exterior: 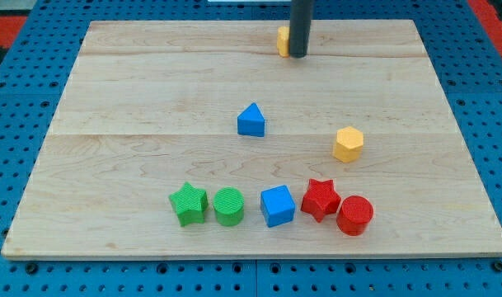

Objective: Keep the yellow heart at the top left corner of the board

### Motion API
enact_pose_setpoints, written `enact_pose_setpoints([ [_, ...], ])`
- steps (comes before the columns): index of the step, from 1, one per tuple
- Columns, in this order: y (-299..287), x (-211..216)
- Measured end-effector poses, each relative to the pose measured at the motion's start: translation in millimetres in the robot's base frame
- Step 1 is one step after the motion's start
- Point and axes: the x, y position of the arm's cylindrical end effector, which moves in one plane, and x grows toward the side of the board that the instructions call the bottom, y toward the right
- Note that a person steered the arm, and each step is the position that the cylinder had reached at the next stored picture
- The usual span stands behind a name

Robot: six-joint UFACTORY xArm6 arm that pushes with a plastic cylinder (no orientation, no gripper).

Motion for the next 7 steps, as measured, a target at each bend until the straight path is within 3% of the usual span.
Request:
enact_pose_setpoints([
  [1,-29,-21],
  [3,-236,-58],
  [4,-238,-62],
  [5,-294,-46],
  [7,-289,-50],
])
